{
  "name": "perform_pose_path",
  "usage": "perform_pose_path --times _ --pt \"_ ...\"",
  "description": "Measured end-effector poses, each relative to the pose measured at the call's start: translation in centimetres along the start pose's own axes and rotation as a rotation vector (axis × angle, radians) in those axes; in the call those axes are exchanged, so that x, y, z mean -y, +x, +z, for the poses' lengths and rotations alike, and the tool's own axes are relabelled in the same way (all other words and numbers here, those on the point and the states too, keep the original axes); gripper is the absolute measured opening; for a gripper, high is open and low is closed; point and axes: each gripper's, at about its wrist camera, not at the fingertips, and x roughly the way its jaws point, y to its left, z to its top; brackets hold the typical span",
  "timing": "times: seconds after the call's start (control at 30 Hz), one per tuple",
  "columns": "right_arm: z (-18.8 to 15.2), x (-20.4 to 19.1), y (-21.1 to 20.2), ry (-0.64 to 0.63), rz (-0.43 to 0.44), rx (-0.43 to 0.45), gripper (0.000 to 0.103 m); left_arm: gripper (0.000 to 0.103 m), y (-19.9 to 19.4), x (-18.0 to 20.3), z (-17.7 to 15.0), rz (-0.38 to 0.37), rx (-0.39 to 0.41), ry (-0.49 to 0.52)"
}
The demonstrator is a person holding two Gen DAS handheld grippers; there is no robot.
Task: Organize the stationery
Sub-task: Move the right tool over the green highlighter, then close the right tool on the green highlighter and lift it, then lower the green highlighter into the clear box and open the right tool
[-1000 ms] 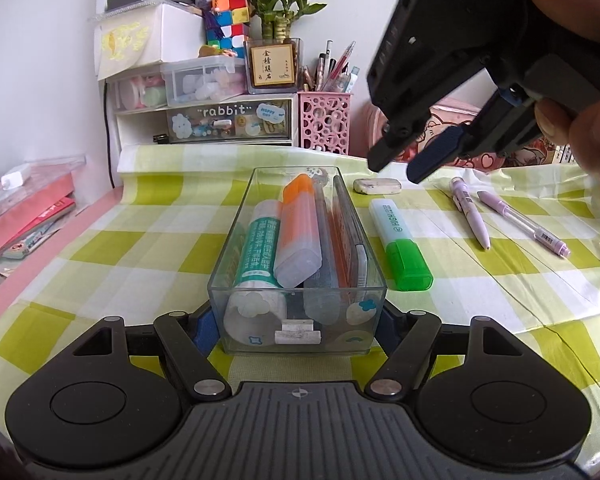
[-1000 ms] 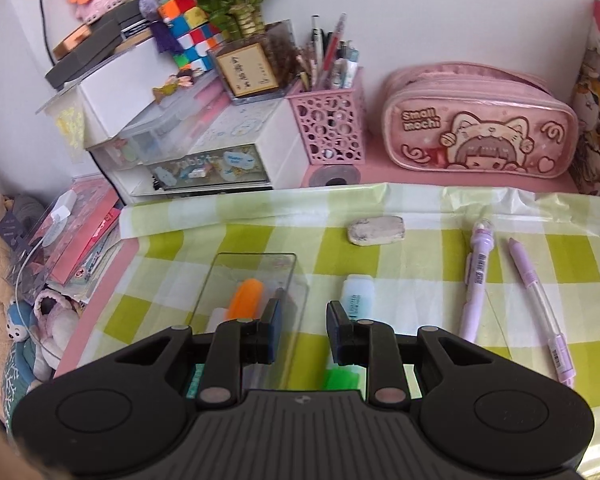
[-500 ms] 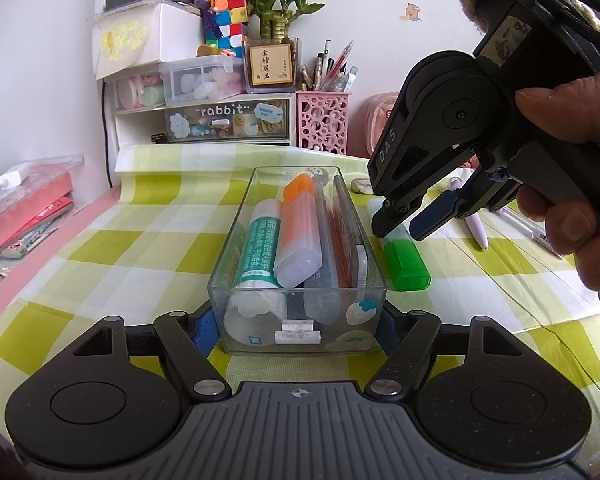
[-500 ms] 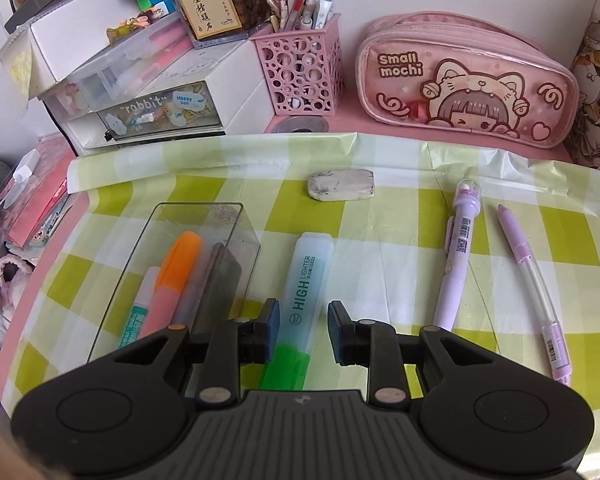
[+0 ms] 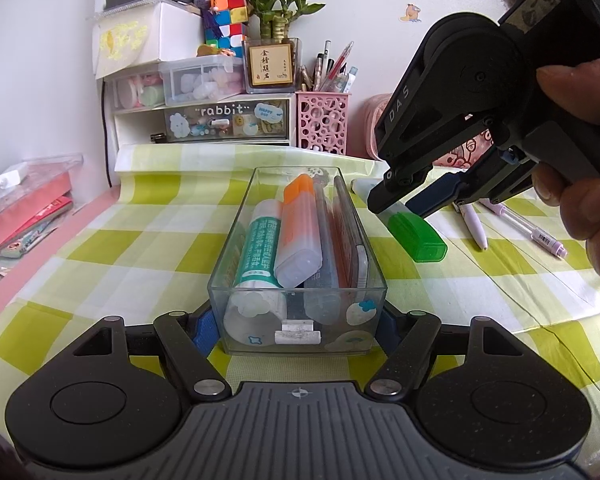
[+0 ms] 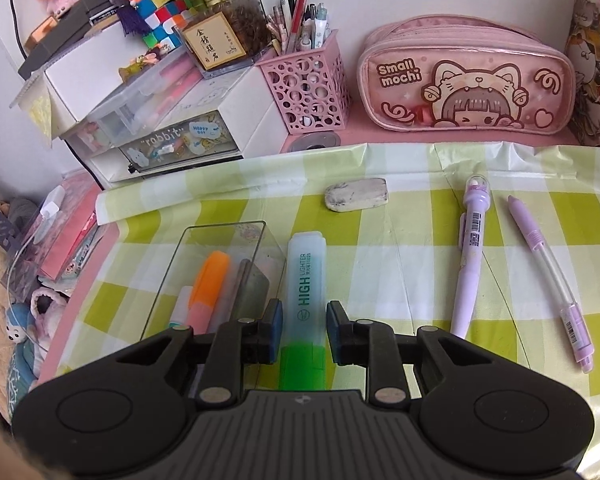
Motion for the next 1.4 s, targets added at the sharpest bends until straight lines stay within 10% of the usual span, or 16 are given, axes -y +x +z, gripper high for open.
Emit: perform_pose_path --times 1.07,1.4 --pt "1.0 -4.9 -1.4 0.038 0.092 0.006 0.018 0.072 0.0 0.0 0.0 -0.001 0.001 0.000" --pt "0.7 -5.4 -1.2 0.038 0.003 0.037 0.018 0.072 0.0 0.0 0.0 0.000 0.001 0.000"
